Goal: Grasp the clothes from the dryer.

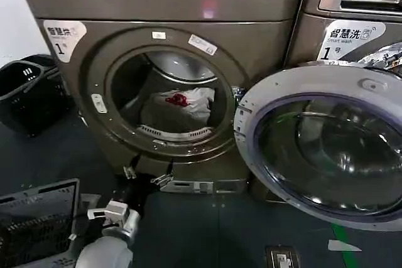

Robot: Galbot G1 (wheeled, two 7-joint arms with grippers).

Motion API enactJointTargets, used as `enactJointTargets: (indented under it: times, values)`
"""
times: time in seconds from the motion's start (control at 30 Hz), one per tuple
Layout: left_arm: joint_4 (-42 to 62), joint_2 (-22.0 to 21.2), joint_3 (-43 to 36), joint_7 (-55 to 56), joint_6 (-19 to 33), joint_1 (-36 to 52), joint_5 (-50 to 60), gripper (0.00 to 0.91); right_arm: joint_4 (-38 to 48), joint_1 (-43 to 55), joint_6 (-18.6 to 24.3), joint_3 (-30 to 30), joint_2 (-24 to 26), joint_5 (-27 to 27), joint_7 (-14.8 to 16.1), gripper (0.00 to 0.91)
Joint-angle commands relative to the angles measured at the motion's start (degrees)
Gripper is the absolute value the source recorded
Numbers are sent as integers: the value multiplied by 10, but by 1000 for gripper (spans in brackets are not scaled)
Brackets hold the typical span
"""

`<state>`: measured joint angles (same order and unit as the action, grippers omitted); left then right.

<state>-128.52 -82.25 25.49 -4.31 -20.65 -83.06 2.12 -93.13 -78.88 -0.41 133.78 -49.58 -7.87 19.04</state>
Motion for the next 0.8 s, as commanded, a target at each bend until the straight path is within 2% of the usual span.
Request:
enactJointTargets:
  times: [0.03, 0.8]
  values:
    - [-2, 1, 0, -8, -3, 1, 0, 907, 1, -1, 0, 1, 1, -4, 0, 907]
    - [-4, 5, -3, -13, -11, 6, -6, 907, 17, -6, 1, 18, 3, -8, -3, 907]
